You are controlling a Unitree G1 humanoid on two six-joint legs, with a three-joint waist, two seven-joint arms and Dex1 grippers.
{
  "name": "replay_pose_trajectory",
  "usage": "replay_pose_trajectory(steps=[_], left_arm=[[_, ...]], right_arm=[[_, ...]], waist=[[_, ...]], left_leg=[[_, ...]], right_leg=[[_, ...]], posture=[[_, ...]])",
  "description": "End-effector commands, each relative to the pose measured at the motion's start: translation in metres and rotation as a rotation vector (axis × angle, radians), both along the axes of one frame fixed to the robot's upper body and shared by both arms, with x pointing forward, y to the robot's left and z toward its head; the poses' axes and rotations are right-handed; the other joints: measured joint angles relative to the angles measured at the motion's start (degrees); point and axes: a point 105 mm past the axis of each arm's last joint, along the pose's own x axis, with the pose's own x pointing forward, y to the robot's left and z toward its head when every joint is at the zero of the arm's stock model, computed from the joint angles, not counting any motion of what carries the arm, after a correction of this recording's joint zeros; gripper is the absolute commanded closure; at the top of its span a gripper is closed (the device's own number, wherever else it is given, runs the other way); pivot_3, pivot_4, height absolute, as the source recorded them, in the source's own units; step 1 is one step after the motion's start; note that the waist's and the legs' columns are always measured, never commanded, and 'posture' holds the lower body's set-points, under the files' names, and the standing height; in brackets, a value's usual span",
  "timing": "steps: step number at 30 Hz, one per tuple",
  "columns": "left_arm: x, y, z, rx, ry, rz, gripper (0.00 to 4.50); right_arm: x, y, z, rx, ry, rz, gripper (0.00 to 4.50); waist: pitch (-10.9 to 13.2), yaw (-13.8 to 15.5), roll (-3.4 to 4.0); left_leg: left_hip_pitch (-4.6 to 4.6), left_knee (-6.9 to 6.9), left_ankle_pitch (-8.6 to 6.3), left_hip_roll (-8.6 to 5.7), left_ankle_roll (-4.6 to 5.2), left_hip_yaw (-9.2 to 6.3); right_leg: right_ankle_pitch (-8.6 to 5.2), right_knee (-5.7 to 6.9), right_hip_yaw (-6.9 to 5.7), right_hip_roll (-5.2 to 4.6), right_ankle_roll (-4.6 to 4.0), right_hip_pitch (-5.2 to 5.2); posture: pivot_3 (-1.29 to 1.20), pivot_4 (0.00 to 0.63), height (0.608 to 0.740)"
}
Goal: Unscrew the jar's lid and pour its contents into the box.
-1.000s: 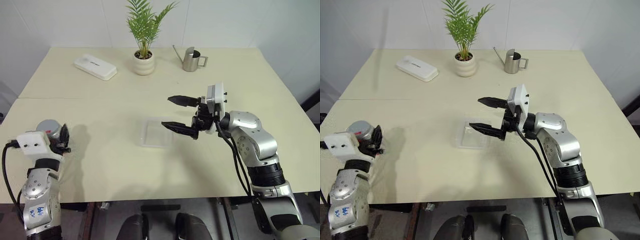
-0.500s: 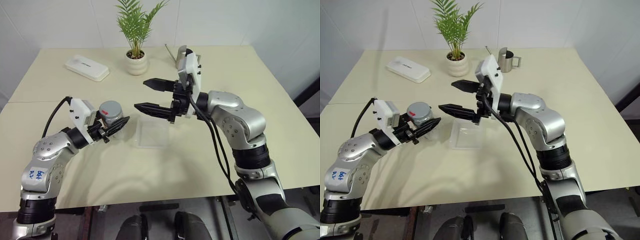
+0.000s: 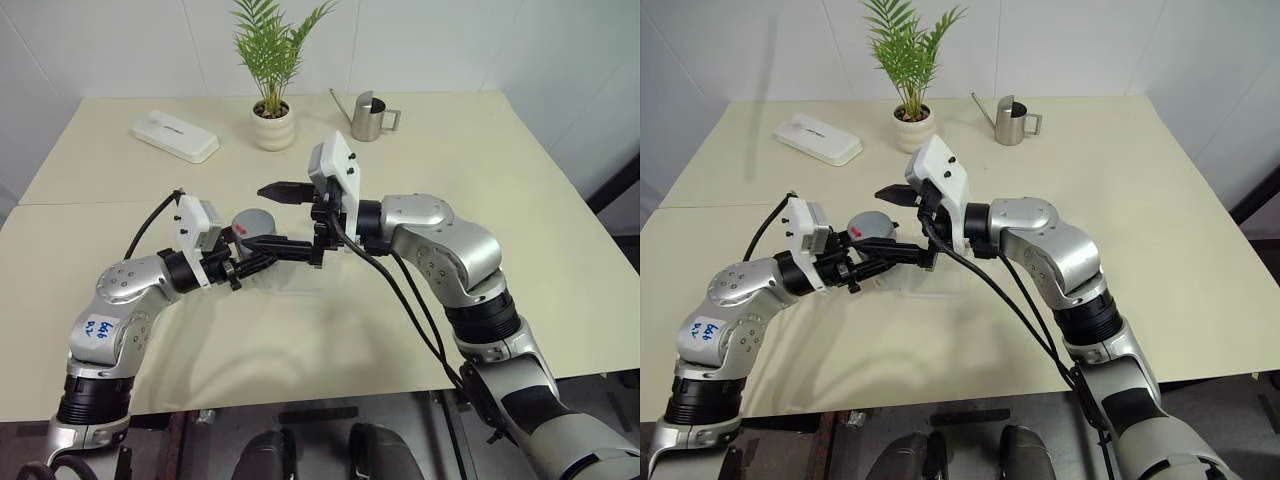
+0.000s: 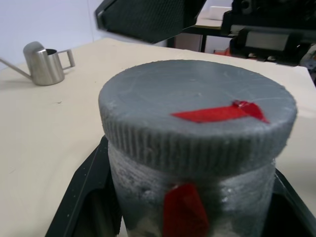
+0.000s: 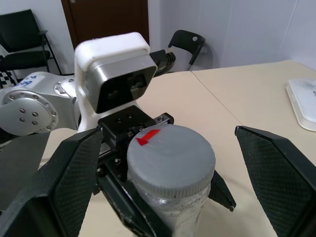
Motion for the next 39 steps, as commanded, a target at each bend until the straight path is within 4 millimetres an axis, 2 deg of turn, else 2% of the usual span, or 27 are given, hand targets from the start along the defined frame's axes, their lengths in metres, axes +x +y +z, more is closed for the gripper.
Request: replay_pose_trajectory(steps=[1, 10, 13, 17, 22, 27, 29, 33, 39], left_arm=[[-0.002, -0.004, 0.011, -0.014, -0.038, -0.024, 2.26], [-0.003, -0.01, 0.013, -0.02, -0.041, -0.041, 2.26], [-0.003, -0.01, 0.013, -0.022, -0.04, -0.043, 2.26], [-0.004, -0.011, 0.014, -0.023, -0.042, -0.05, 2.26], [-0.007, -0.009, 0.02, -0.033, -0.063, -0.083, 2.26], [-0.017, -0.02, 0.031, -0.051, -0.076, -0.285, 2.26], [-0.018, -0.027, 0.036, -0.044, -0.075, -0.356, 2.26], [-0.023, -0.037, 0.038, -0.028, -0.075, -0.456, 2.26], [-0.022, -0.039, 0.038, -0.033, -0.088, -0.471, 2.26]], right_arm=[[-0.006, 0.004, 0.01, 0.021, -0.042, 0.017, 0.0], [-0.004, 0.005, 0.006, 0.022, -0.024, 0.02, 0.0], [-0.004, 0.004, 0.006, 0.024, -0.018, 0.023, 0.63], [-0.003, 0.004, 0.005, 0.026, -0.018, 0.025, 1.96], [-0.005, 0.0, 0.008, 0.033, -0.025, 0.059, 1.97], [-0.03, -0.012, 0.007, -0.058, -0.064, 0.314, 1.97], [-0.034, -0.018, 0.012, -0.091, -0.077, 0.386, 1.97], [-0.035, -0.023, 0.019, -0.132, -0.114, 0.463, 1.97], [-0.031, -0.024, 0.029, -0.115, -0.164, 0.45, 1.97]], waist=[[0.0, 0.0, 0.0], [0.0, 0.0, 0.0], [0.0, 0.0, 0.0], [0.0, 0.0, 0.0], [0.0, 0.0, 0.0], [0.0, 0.2, 0.0], [0.0, 0.1, 0.0], [0.0, -0.1, 0.0], [0.0, -0.1, 0.0]], left_leg=[[0.0, 0.0, 0.0, 0.0, 0.0, 0.0], [0.0, -0.01, 0.0, 0.0, 0.0, 0.0], [0.0, -0.01, 0.0, 0.0, 0.01, 0.0], [0.0, -0.01, 0.0, 0.0, 0.01, 0.0], [0.0, -0.01, 0.0, 0.0, 0.01, 0.0], [-0.01, 0.02, 0.0, -0.01, 0.02, -0.01], [-0.03, 0.05, 0.01, -0.04, 0.05, 0.01], [0.01, 0.08, 0.03, -0.01, 0.07, 0.09], [0.09, 0.07, 0.04, 0.13, 0.05, 0.27]], right_leg=[[0.0, 0.0, 0.0, 0.0, 0.0, 0.0], [0.0, 0.0, -0.01, 0.0, 0.0, 0.0], [0.0, 0.0, 0.0, 0.0, 0.0, 0.0], [0.0, 0.0, 0.0, 0.0, 0.0, 0.0], [0.0, 0.0, 0.0, 0.0, 0.0, 0.0], [0.0, -0.01, -0.05, 0.01, 0.0, 0.01], [0.01, -0.02, -0.08, 0.01, 0.02, 0.01], [0.02, -0.02, -0.07, 0.03, 0.04, 0.02], [0.02, -0.02, 0.02, 0.15, 0.03, 0.01]], posture=[[0.0, 0.15, 0.74], [0.0, 0.15, 0.74], [0.0, 0.15, 0.74], [0.0, 0.15, 0.74], [0.0, 0.15, 0.74], [0.0, 0.15, 0.74], [0.0, 0.15, 0.74], [0.0, 0.15, 0.74], [0.0, 0.15, 0.74]])
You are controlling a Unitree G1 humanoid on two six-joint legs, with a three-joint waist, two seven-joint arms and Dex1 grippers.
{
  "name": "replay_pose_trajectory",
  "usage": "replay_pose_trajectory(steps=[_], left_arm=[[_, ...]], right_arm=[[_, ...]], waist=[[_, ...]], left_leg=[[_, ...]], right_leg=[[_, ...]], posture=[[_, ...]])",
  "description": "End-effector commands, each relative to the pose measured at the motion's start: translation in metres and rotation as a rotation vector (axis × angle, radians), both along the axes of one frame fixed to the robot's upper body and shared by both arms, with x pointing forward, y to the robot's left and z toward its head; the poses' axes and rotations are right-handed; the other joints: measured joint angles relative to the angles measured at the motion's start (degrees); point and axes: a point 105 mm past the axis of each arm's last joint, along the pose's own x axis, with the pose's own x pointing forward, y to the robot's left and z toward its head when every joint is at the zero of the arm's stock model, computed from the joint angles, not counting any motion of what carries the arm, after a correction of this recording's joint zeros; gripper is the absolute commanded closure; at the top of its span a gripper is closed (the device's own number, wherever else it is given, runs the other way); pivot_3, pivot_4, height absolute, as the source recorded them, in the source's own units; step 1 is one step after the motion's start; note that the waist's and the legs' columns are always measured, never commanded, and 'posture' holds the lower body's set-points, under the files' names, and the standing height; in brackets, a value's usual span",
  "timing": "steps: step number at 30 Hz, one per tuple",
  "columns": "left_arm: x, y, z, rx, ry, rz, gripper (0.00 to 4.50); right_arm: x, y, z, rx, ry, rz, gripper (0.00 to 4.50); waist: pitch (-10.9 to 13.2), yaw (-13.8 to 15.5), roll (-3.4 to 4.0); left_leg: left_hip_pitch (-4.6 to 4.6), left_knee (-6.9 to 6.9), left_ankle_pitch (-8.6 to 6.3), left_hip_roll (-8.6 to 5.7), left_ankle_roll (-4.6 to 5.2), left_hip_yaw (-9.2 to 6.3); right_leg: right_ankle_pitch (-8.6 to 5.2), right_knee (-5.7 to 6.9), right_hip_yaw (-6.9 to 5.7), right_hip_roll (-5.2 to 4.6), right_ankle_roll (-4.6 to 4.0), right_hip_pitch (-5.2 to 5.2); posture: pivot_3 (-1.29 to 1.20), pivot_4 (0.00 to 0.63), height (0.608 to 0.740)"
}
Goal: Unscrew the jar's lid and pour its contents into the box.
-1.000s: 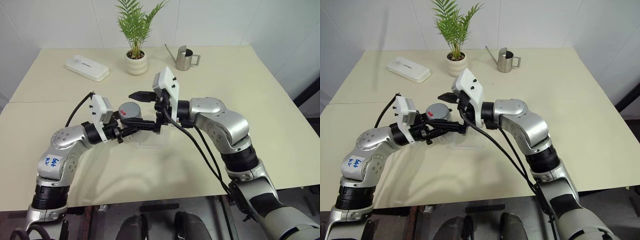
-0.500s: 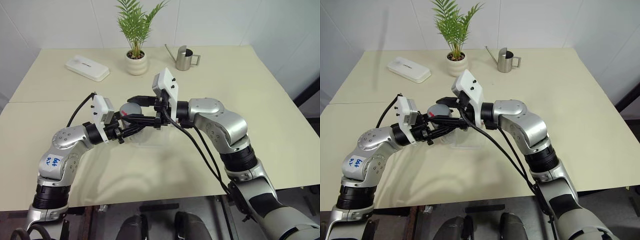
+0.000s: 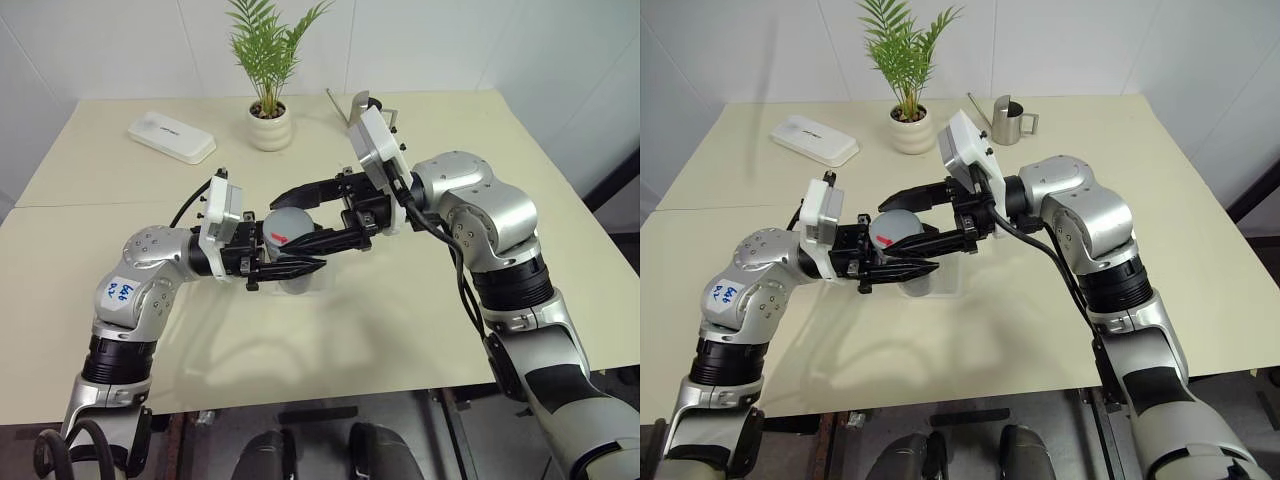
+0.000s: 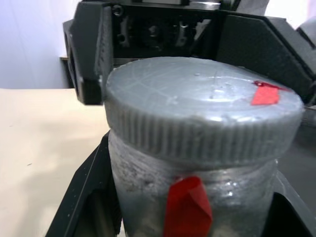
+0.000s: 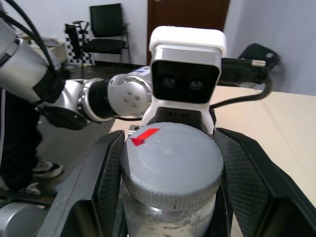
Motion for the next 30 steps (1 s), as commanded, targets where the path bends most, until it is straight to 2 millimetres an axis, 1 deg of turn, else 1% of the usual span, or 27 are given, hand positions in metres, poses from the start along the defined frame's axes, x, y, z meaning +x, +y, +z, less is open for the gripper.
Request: replay_pose_trajectory(steps=[1, 6, 8, 12, 15, 18, 25, 30], left_arm=[[-0.001, 0.002, 0.016, -0.037, -0.054, -0.003, 2.26], [-0.002, 0.005, 0.013, -0.026, -0.054, 0.015, 2.26], [0.001, 0.01, 0.013, -0.02, -0.04, 0.042, 2.26], [0.005, 0.015, 0.012, -0.003, -0.033, 0.078, 2.26], [0.012, 0.02, 0.009, 0.018, -0.037, 0.128, 2.26], [0.014, 0.021, 0.008, 0.018, -0.035, 0.139, 2.26], [0.016, 0.013, 0.006, 0.014, -0.034, 0.122, 2.26], [0.018, 0.007, 0.009, 0.001, -0.031, 0.111, 2.26]], right_arm=[[-0.013, 0.007, 0.008, 0.009, -0.074, 0.074, 1.97], [-0.008, 0.006, 0.009, 0.021, -0.063, 0.028, 1.97], [-0.004, 0.004, 0.009, 0.019, -0.071, -0.008, 1.26], [0.002, 0.001, 0.014, 0.065, -0.095, -0.069, 0.02], [0.011, -0.003, 0.017, 0.092, -0.117, -0.144, 0.02], [0.009, -0.003, 0.019, 0.123, -0.1, -0.152, 0.02], [0.005, 0.006, 0.016, 0.142, -0.071, -0.176, 0.02], [0.003, 0.019, 0.01, 0.129, -0.052, -0.178, 0.02]], waist=[[0.0, 0.1, 0.0], [0.0, 0.1, 0.0], [0.0, 0.1, 0.0], [0.0, 0.1, 0.0], [0.0, 0.1, 0.0], [0.0, 0.2, 0.0], [0.0, 0.1, 0.0], [0.0, 0.1, 0.0]], left_leg=[[0.0, 0.02, 0.0, 0.0, 0.0, 0.0], [-0.01, 0.04, 0.0, 0.0, 0.0, 0.0], [-0.01, 0.04, -0.01, 0.0, 0.0, -0.01], [-0.01, 0.04, -0.01, 0.0, 0.0, -0.01], [-0.01, 0.03, -0.01, -0.01, 0.0, -0.01], [-0.01, 0.03, -0.01, -0.02, 0.0, -0.01], [-0.02, 0.0, -0.01, -0.01, -0.01, 0.0], [-0.02, 0.04, -0.01, -0.01, -0.01, 0.01]], right_leg=[[0.0, 0.0, 0.01, 0.0, 0.0, 0.0], [0.0, 0.01, 0.04, -0.02, 0.0, 0.0], [0.0, 0.01, 0.04, -0.02, 0.0, 0.0], [0.0, 0.01, 0.05, -0.04, 0.0, 0.0], [0.0, 0.01, 0.05, -0.03, 0.0, 0.0], [0.0, 0.01, 0.04, -0.04, 0.0, 0.0], [0.0, 0.0, 0.05, -0.02, 0.0, -0.03], [0.0, 0.03, 0.06, -0.02, 0.0, -0.03]], posture=[[0.0, 0.15, 0.74], [0.0, 0.15, 0.74], [0.0, 0.15, 0.74], [0.0, 0.15, 0.74], [0.0, 0.15, 0.74], [0.0, 0.15, 0.74], [0.0, 0.15, 0.74], [0.0, 0.15, 0.74]])
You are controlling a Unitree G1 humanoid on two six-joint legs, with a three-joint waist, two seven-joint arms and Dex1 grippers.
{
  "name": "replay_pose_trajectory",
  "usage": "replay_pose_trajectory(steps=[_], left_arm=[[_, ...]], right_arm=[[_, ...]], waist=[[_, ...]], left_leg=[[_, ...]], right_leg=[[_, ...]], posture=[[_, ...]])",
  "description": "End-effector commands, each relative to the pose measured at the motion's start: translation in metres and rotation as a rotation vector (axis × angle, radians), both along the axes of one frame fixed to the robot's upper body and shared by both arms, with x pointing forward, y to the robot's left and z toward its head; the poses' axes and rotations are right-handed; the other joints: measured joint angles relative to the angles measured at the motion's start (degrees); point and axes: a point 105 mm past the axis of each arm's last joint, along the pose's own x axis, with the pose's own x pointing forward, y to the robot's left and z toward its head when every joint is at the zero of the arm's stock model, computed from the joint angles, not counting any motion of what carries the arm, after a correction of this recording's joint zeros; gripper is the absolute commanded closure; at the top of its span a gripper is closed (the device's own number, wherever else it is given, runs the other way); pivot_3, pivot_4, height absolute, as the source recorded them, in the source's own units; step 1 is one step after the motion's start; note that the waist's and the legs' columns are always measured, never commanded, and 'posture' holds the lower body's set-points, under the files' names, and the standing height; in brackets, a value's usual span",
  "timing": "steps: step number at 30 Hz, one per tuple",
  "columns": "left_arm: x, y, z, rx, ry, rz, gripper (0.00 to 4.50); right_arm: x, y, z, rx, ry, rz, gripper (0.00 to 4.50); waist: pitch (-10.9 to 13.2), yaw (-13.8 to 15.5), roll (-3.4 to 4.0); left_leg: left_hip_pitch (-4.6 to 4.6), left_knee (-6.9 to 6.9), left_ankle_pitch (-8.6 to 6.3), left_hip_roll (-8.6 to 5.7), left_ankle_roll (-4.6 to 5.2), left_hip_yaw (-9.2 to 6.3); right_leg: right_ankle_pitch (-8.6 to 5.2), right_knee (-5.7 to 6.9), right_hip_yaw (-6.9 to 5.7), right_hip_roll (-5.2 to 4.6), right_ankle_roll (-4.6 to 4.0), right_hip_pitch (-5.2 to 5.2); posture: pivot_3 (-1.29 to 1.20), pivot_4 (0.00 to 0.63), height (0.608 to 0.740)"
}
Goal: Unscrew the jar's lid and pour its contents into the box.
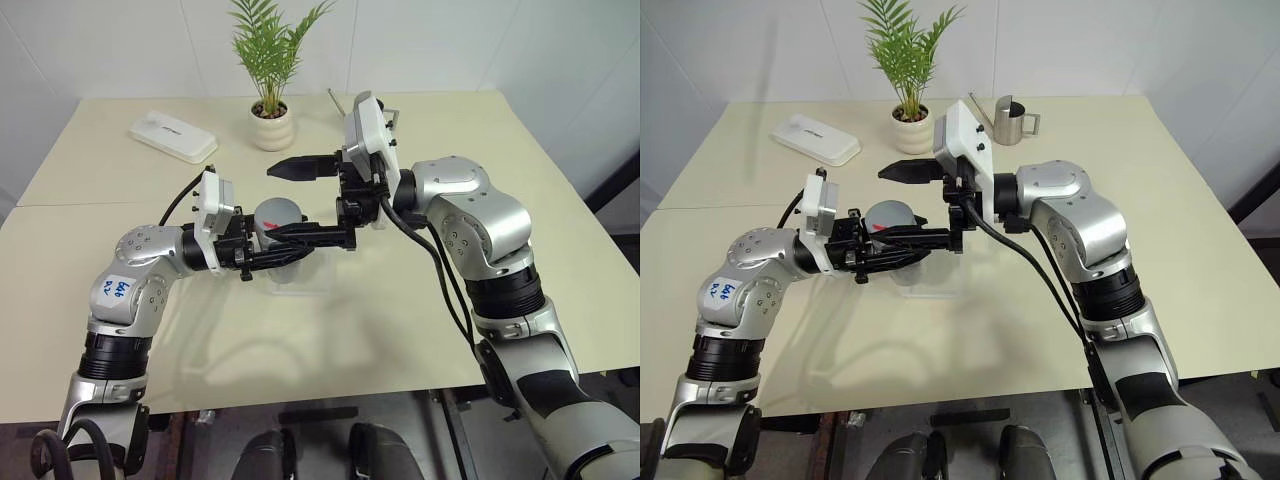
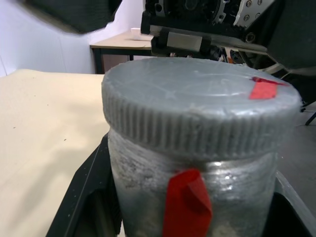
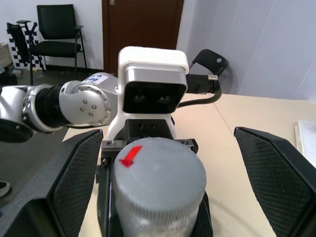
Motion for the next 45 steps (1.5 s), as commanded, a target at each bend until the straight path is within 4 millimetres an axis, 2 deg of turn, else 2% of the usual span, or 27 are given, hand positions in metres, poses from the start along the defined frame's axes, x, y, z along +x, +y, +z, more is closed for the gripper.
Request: replay_pose_trajectory(steps=[1, 8, 17, 29, 33, 35, 39, 42, 45], left_arm=[[-0.001, -0.004, 0.01, -0.019, -0.037, -0.012, 2.26], [-0.004, -0.007, 0.012, -0.025, -0.045, -0.03, 2.26], [-0.008, -0.005, 0.012, -0.03, -0.055, -0.04, 2.26], [-0.008, -0.003, 0.009, -0.043, -0.061, -0.033, 2.26], [-0.007, -0.001, 0.011, -0.06, -0.069, -0.023, 2.26], [-0.006, 0.0, 0.012, -0.069, -0.07, -0.019, 2.26], [-0.005, 0.0, 0.013, -0.094, -0.071, -0.02, 2.26], [-0.003, -0.002, 0.015, -0.124, -0.07, -0.02, 2.26], [-0.002, -0.005, 0.015, -0.127, -0.068, -0.024, 2.26]], right_arm=[[-0.008, 0.008, 0.002, 0.01, -0.014, 0.018, 0.02], [0.001, 0.011, -0.001, 0.01, 0.003, -0.026, 0.02], [0.014, -0.009, -0.001, 0.0, -0.004, -0.081, 0.02], [0.032, -0.07, -0.002, -0.015, 0.033, -0.209, 0.02], [0.032, -0.082, -0.004, -0.016, 0.048, -0.222, 0.02], [0.028, -0.083, 0.0, 0.003, 0.058, -0.202, 0.02], [0.006, -0.075, 0.013, 0.068, 0.088, -0.064, 0.02], [-0.005, -0.058, 0.014, 0.077, 0.077, -0.005, 0.02], [-0.008, -0.042, 0.016, 0.087, 0.065, 0.012, 0.02]], waist=[[0.0, 0.0, 0.0], [0.0, 0.0, 0.0], [0.0, 0.0, 0.0], [0.0, 0.2, 0.0], [0.0, 0.1, 0.0], [0.0, -0.1, 0.0], [0.0, 0.0, 0.0], [0.0, 0.1, 0.0], [0.0, 0.1, 0.0]], left_leg=[[0.0, 0.0, 0.0, 0.0, 0.0, 0.01], [0.0, -0.02, 0.0, 0.0, 0.0, 0.0], [-0.01, -0.01, 0.0, -0.01, 0.0, 0.0], [0.0, 0.0, 0.0, 0.01, 0.01, 0.01], [-0.02, 0.02, 0.0, -0.02, 0.03, 0.03], [0.0, 0.01, 0.01, 0.02, 0.02, 0.07], [0.03, 0.02, 0.01, 0.1, 0.01, 0.1], [0.03, 0.05, 0.01, 0.09, 0.01, 0.1], [0.03, 0.08, 0.01, 0.09, 0.02, 0.1]], right_leg=[[0.0, 0.0, 0.01, 0.0, 0.0, 0.0], [0.0, 0.0, 0.0, 0.0, 0.0, -0.01], [0.0, 0.0, 0.0, 0.0, 0.0, 0.0], [0.0, -0.02, 0.0, 0.0, 0.0, 0.01], [0.0, -0.06, 0.0, -0.03, 0.01, 0.02], [0.0, -0.05, 0.02, 0.0, 0.0, 0.02], [0.0, -0.03, 0.05, 0.07, 0.0, 0.02], [0.0, -0.03, 0.06, 0.05, 0.0, 0.02], [0.0, 0.01, 0.07, 0.04, 0.0, 0.02]], posture=[[0.0, 0.15, 0.74], [0.0, 0.15, 0.74], [0.0, 0.15, 0.74], [0.0, 0.15, 0.74], [0.0, 0.15, 0.74], [0.0, 0.15, 0.74], [0.0, 0.15, 0.74], [0.0, 0.15, 0.74], [0.0, 0.15, 0.74]])
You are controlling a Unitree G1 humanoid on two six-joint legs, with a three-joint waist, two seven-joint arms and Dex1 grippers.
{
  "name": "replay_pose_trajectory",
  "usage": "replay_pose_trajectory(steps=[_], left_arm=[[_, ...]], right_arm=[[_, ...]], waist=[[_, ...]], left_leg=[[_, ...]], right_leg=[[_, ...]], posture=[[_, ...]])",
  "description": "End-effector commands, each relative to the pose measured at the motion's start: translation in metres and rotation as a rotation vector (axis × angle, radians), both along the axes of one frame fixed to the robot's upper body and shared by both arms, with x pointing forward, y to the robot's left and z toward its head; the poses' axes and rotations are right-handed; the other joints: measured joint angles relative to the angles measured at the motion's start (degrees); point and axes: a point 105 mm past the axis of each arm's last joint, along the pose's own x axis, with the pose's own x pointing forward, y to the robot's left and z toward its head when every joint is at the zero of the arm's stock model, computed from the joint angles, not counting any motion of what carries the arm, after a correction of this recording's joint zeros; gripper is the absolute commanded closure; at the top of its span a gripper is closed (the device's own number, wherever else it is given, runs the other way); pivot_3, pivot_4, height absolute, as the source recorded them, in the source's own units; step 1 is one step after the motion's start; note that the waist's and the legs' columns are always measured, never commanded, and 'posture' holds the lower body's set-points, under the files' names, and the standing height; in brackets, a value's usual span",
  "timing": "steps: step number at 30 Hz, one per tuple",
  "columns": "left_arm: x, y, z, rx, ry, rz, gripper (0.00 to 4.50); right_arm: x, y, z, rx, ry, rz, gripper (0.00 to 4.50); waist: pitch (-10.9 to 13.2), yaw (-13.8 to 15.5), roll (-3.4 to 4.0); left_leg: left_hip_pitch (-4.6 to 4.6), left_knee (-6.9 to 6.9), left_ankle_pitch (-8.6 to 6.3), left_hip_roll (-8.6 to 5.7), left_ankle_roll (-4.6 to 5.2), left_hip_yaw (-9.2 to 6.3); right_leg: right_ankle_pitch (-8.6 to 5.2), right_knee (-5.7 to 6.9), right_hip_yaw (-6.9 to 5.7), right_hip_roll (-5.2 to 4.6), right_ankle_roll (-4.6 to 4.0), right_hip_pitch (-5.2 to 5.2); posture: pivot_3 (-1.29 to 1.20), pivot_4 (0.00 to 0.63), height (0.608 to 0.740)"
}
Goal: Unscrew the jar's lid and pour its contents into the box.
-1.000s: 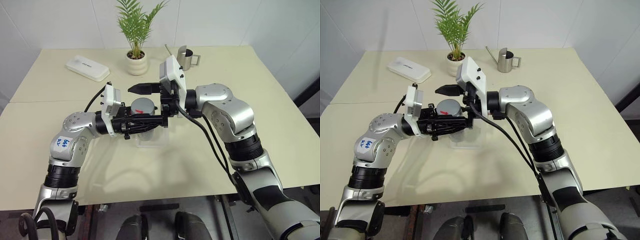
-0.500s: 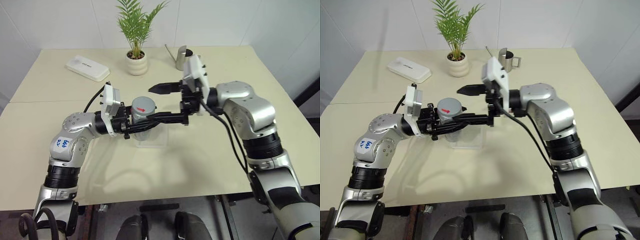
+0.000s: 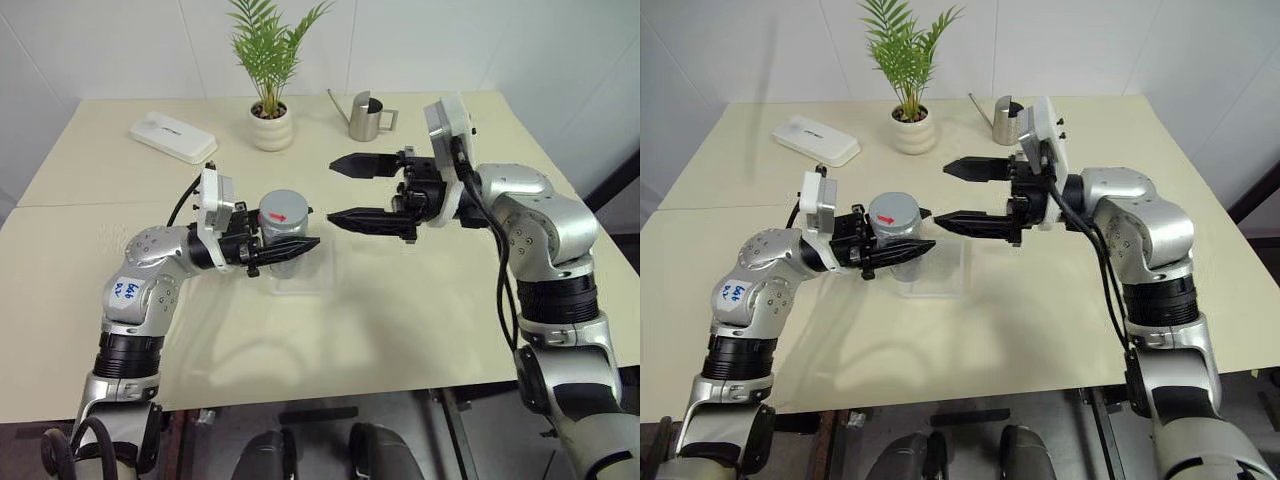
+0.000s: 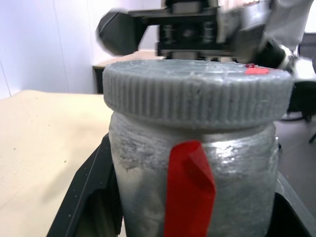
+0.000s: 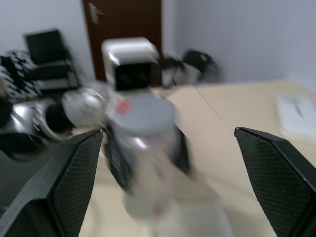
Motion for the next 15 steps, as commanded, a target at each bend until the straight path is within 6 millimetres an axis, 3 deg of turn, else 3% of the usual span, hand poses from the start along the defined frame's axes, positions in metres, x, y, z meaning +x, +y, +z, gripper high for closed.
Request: replay_pose_trajectory(steps=[1, 6, 15], left_arm=[[-0.003, -0.002, 0.012, -0.026, -0.053, -0.016, 2.26], [-0.004, -0.009, 0.011, -0.018, -0.056, -0.039, 2.26], [-0.006, -0.01, 0.012, -0.024, -0.058, -0.047, 2.26]], right_arm=[[-0.008, 0.02, 0.012, 0.018, -0.064, 0.028, 0.02], [-0.001, 0.038, 0.009, -0.013, -0.117, -0.004, 0.02], [0.009, 0.049, 0.008, -0.048, -0.134, -0.031, 0.02]], waist=[[0.0, 0.0, 0.0], [0.0, 0.0, 0.0], [0.0, 0.0, 0.0]], left_leg=[[0.0, 0.01, 0.0, 0.0, 0.0, 0.0], [0.0, 0.0, 0.0, 0.0, 0.0, 0.0], [-0.02, -0.01, 0.0, -0.02, 0.0, -0.01]], right_leg=[[0.0, 0.01, 0.0, 0.0, 0.0, 0.0], [0.0, 0.01, 0.02, 0.0, 0.0, -0.01], [0.0, 0.0, 0.0, 0.02, 0.0, -0.01]], posture=[[0.0, 0.15, 0.74], [0.0, 0.15, 0.74], [0.0, 0.15, 0.74]])
